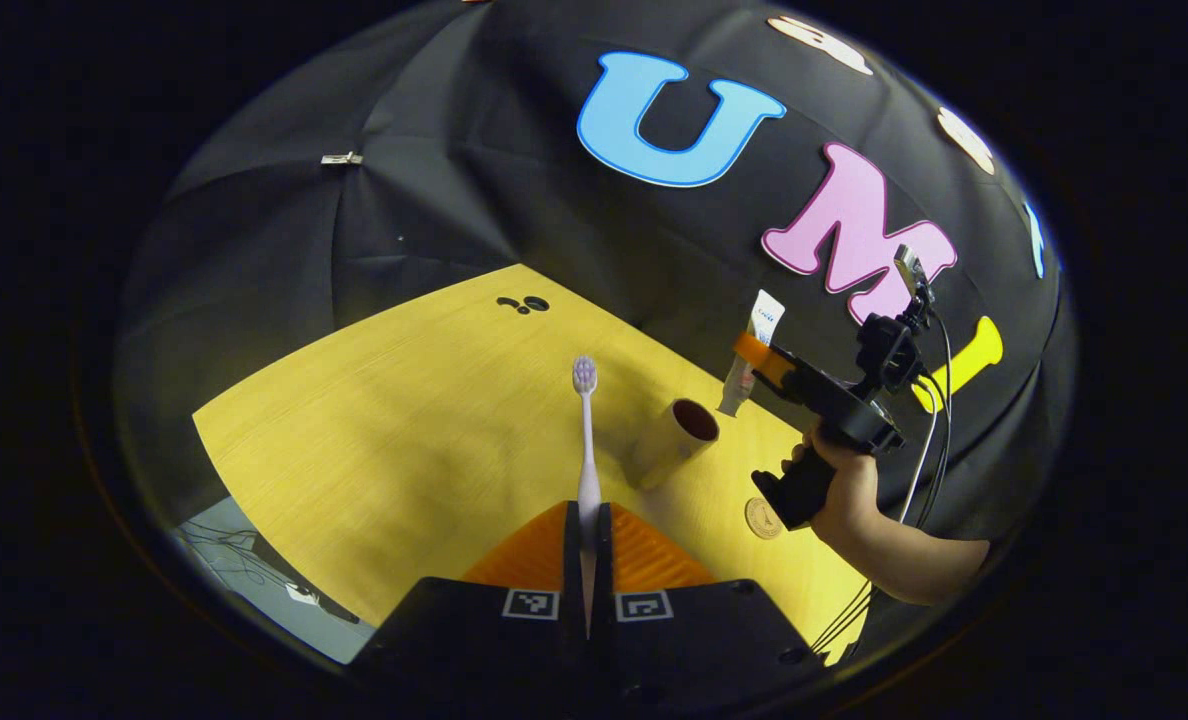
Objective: Put the toothbrush and toothpaste on the desktop into the cup, then pick up the cup and place it on the coaster on the desktop.
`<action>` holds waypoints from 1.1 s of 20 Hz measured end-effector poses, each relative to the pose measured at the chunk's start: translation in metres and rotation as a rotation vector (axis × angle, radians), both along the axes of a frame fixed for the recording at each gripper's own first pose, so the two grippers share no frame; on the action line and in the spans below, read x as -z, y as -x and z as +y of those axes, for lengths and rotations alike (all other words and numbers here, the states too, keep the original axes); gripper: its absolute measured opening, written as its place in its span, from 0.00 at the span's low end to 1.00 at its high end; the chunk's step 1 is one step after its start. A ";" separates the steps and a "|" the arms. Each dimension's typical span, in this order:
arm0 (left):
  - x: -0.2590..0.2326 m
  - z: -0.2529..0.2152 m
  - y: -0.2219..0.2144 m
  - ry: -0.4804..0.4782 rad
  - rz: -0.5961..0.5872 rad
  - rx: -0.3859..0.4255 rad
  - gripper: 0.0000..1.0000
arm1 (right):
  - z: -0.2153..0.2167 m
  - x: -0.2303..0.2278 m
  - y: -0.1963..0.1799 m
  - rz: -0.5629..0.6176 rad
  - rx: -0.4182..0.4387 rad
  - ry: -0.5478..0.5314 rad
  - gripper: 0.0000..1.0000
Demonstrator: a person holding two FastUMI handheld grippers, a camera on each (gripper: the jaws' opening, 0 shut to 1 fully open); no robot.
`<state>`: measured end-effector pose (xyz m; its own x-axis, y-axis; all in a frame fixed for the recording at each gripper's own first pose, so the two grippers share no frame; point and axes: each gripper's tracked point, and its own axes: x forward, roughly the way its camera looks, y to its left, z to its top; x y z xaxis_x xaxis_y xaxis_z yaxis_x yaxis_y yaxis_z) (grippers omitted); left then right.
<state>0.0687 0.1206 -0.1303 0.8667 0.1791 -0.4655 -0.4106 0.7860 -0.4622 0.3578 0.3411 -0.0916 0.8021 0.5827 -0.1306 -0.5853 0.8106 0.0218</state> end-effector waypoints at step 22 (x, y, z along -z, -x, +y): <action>0.005 -0.028 -0.027 -0.059 -0.027 0.053 0.06 | -0.028 0.022 0.050 0.062 -0.070 0.015 0.99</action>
<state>0.0954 0.0928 -0.1356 0.8876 0.1594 -0.4321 -0.3561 0.8326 -0.4243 0.3078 0.3130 -0.1140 0.7494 0.6348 -0.1882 -0.6385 0.7681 0.0481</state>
